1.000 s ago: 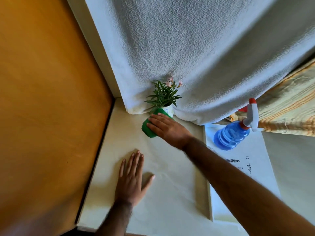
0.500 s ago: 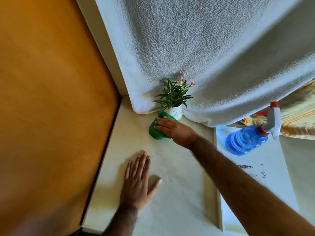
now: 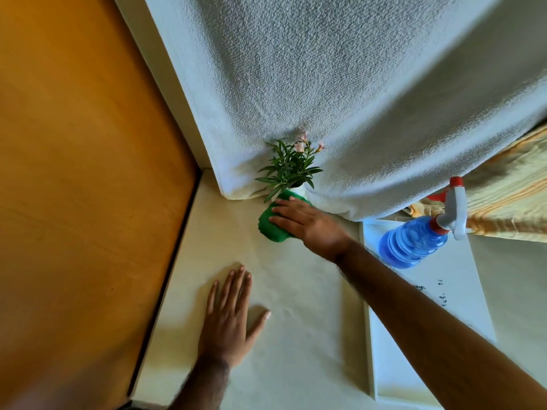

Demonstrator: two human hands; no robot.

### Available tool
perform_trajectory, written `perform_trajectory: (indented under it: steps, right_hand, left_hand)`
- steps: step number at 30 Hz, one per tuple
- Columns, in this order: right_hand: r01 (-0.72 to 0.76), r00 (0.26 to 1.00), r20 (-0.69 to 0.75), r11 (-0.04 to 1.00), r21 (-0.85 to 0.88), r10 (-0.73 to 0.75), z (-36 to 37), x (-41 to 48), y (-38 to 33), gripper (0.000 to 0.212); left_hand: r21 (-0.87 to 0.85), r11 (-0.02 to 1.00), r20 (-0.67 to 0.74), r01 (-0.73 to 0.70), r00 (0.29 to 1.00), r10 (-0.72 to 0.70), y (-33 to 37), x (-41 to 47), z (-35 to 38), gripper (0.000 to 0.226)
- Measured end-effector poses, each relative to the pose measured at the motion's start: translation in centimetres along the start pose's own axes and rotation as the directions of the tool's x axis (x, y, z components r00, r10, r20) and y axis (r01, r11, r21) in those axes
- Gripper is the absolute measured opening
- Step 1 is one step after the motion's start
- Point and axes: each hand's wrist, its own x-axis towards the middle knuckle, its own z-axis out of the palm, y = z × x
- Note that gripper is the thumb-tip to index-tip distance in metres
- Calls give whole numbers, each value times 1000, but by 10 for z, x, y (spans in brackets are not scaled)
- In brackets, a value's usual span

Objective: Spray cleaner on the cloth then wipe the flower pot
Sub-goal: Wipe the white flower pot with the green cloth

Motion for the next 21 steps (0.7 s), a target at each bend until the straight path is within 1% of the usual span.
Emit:
perform_trajectory:
  steps: [4,6,10,13,17,19,21]
  right_hand:
    - [-8,1000,4,1000,22,8,3,-9,13,35]
    - [-31,999,33,998,58,29,9,-13,11,37]
    - [-128,988,100,982,139,114,21,-27,3,44]
    - [-182,983,40,975,128,178,21,-35,-7,40]
    - [-145,976,-146,983,112,161,6,-28,-12,38]
    - [-125,976,-165,988,96,140,1,-20,-6,35]
    - [-116,982,-142,989,87,128,2,-18,1,35]
  left_hand:
    - [9,1000,12,-2,1000,2,1,2,0,90]
    - [6,1000,16,3,1000,-3,1,2,0,89]
    - [-2,1000,5,-3,1000,3,0,1,1,89]
    - [-6,1000,10,-8,1000,8,-1,1,1,90]
    - [0,1000,17,-9,1000,9,1,1,-1,90]
    - [-3,1000,20,-9,1000,9,1,1,-1,90]
    - [-7,1000,34,-4,999,5,1,0,-1,90]
